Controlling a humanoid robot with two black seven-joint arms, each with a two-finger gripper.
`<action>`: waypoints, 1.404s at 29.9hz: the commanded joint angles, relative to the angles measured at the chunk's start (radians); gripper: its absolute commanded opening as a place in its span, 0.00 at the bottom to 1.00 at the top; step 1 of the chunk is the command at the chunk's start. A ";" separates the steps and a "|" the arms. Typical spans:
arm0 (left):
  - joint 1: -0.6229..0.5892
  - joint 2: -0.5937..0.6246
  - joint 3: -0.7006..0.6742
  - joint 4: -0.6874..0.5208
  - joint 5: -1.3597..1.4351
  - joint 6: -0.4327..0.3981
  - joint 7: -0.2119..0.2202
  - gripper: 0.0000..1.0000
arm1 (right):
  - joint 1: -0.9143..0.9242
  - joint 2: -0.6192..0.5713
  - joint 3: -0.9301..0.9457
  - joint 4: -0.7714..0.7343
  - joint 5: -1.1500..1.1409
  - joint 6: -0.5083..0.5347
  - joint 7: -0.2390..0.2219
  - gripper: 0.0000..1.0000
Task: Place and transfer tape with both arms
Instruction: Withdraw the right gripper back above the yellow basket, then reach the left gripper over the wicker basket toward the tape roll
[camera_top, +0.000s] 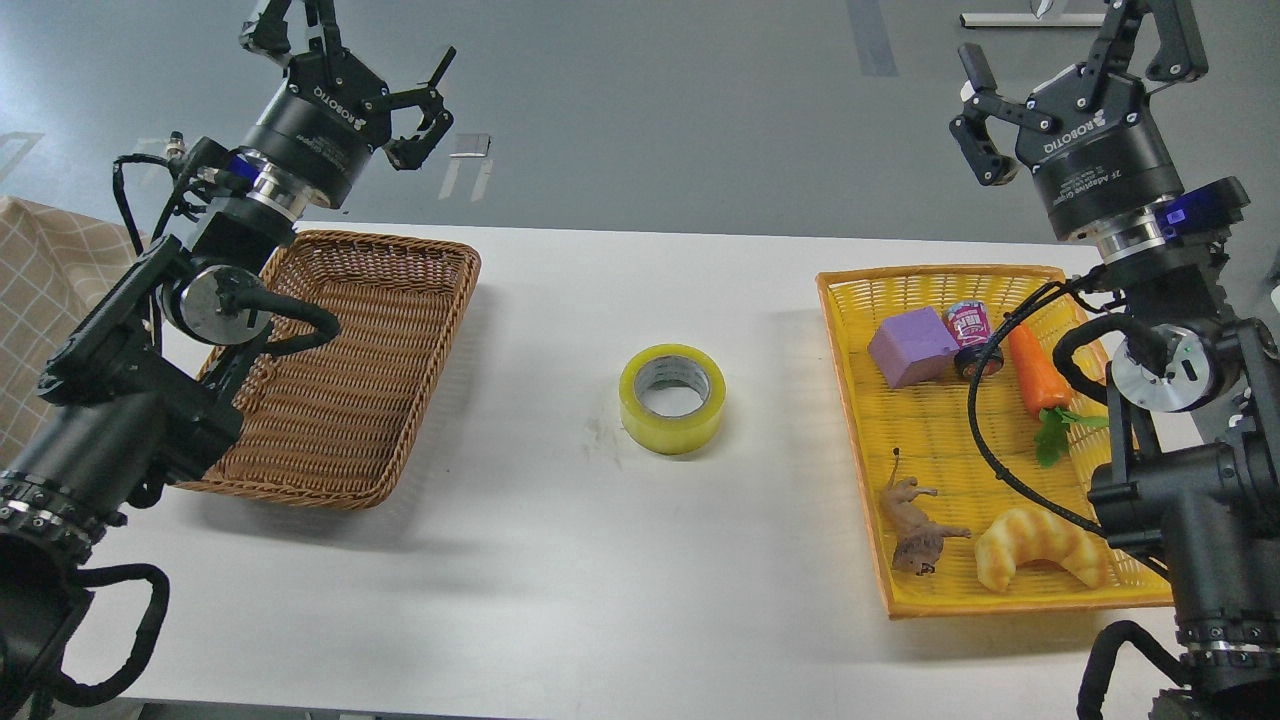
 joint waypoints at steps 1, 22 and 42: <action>0.000 -0.002 0.000 0.000 0.019 0.000 0.003 0.98 | 0.004 0.000 -0.011 -0.032 0.024 0.000 -0.013 1.00; -0.005 -0.003 0.000 -0.006 0.258 0.000 0.004 0.98 | 0.017 -0.009 -0.019 -0.081 0.176 0.000 -0.155 1.00; -0.025 0.063 0.062 -0.256 1.027 0.000 0.009 0.98 | 0.015 -0.010 -0.019 -0.078 0.204 0.000 -0.157 1.00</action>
